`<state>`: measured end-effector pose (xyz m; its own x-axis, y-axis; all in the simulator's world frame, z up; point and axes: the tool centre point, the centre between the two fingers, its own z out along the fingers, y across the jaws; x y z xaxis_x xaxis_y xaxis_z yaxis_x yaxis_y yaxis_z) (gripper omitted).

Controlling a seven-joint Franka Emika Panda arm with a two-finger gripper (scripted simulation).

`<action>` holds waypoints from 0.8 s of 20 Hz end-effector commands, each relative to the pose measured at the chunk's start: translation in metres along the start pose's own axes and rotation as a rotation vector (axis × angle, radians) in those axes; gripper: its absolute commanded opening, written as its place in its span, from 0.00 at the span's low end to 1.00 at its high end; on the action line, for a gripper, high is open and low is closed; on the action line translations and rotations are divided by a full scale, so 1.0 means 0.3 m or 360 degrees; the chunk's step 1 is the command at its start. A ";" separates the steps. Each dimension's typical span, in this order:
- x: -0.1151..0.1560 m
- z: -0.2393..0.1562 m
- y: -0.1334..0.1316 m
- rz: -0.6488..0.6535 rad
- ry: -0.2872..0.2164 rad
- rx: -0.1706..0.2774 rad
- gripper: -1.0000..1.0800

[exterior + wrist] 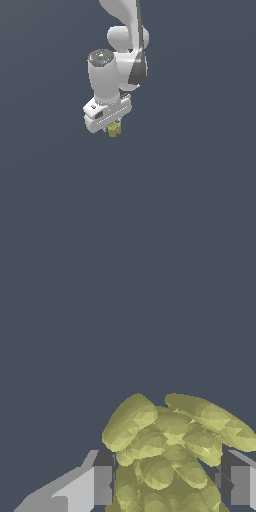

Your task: Pick up the object and move it to a goal position.

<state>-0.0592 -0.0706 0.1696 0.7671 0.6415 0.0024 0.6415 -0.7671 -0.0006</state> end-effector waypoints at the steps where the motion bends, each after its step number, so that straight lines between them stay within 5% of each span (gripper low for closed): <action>1: -0.016 -0.084 0.042 -0.0001 0.0001 0.0001 0.00; 16: -0.100 -0.550 0.296 -0.0001 0.0000 0.0002 0.00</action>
<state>-0.0278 -0.1514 0.3216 0.7670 0.6416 0.0032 0.6416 -0.7670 -0.0007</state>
